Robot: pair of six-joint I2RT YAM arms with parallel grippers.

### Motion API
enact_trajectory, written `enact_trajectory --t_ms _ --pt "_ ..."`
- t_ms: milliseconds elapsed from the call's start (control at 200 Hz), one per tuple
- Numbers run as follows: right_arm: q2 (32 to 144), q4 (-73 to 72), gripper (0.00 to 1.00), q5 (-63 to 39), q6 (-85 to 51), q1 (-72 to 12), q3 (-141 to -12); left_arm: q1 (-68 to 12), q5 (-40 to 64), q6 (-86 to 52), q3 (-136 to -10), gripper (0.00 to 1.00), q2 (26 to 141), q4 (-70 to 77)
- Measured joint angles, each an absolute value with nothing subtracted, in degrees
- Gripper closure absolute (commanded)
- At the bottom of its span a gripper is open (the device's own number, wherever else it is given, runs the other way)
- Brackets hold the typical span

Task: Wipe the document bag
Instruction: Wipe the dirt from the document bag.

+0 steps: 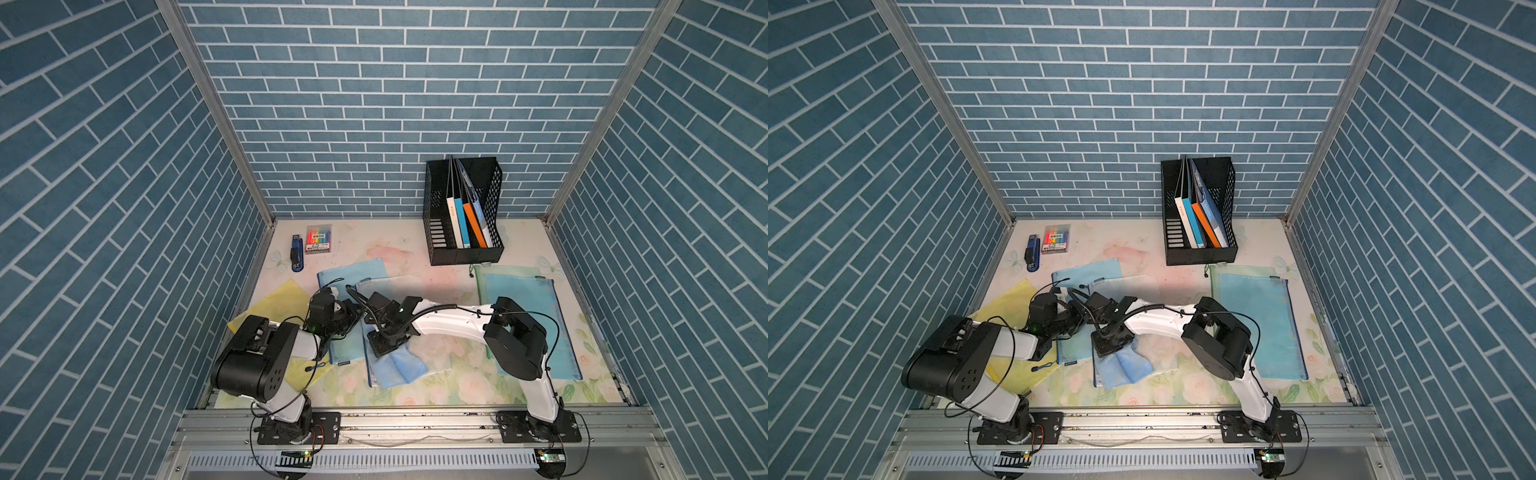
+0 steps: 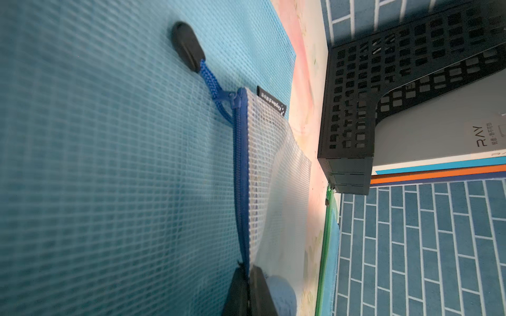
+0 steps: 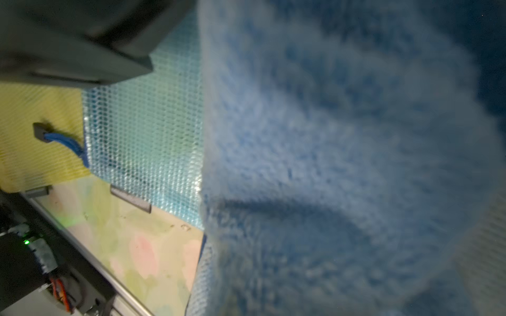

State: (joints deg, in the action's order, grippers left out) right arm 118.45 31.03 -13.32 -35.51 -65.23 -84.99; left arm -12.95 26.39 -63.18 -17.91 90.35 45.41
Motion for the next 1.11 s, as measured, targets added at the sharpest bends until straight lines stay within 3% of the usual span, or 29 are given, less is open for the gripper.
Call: enact_trajectory --t_ms 270,580,800,1105 --pt "113.49 27.79 1.0 -13.52 -35.77 -60.29 -75.66 -12.95 26.41 -63.44 -17.91 1.0 90.35 45.76" --pt "101.82 33.52 1.0 -3.81 -35.99 -45.74 -64.07 -12.99 26.44 -63.66 -18.44 1.0 90.7 46.17" --pt "104.53 35.83 1.0 -2.35 -35.99 -48.99 -68.93 -12.99 26.17 -64.14 -19.18 1.0 90.87 46.68" --pt "118.58 36.05 1.0 -7.64 -35.51 -63.13 -88.68 -12.99 25.06 -66.0 -19.22 1.0 91.74 48.64"
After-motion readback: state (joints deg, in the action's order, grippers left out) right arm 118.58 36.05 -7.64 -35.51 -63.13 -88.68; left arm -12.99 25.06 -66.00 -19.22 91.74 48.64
